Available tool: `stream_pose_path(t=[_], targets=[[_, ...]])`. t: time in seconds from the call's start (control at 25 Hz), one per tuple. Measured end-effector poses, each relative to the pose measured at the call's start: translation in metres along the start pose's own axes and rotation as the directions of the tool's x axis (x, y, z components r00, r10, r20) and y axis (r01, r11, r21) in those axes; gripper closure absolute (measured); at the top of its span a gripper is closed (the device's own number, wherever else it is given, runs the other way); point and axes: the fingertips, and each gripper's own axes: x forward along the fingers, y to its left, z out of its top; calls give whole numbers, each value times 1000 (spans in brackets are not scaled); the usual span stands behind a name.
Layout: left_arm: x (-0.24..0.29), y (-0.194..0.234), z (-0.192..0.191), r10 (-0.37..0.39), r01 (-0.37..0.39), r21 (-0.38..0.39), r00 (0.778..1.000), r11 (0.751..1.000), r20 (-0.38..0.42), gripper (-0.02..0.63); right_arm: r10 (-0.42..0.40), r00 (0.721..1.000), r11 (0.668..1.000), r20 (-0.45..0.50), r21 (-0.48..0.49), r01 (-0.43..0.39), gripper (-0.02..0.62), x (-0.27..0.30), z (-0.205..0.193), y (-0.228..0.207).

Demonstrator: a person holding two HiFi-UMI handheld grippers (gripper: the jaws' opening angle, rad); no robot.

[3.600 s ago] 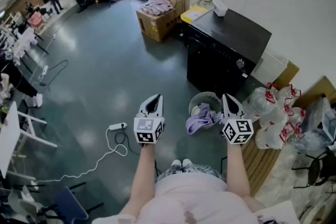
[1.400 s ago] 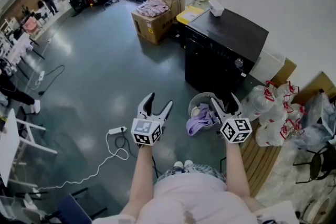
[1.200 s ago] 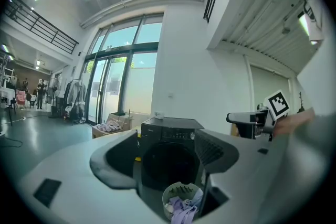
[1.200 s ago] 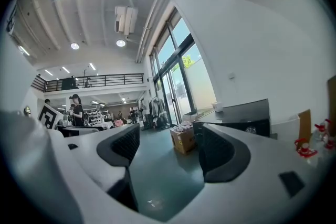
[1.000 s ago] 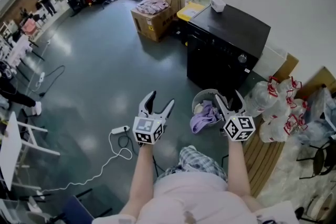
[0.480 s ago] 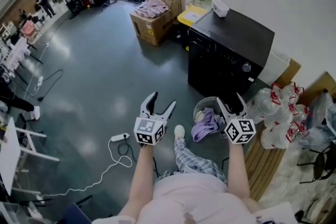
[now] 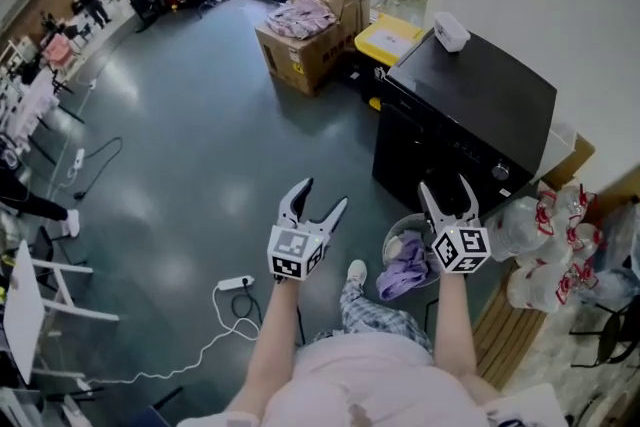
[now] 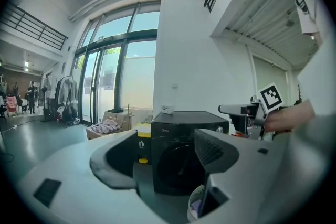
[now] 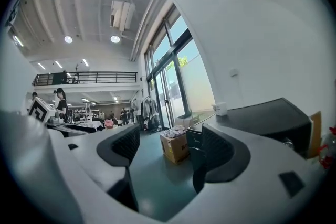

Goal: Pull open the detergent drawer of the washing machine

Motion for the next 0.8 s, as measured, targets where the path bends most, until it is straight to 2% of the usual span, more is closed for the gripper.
stream_pose_path(t=[0.32, 0.52, 0.8], targets=[[121, 71, 31, -46, 47, -9, 999, 999, 16, 278, -57, 998, 998, -21, -10, 57, 225, 106, 6, -40], [163, 92, 47, -69, 69, 15, 997, 998, 22, 278, -83, 996, 997, -26, -7, 83, 225, 139, 12, -54], [211, 118, 51, -120, 120, -6, 993, 993, -2, 278, -145, 988, 990, -46, -8, 144, 225, 173, 17, -70]])
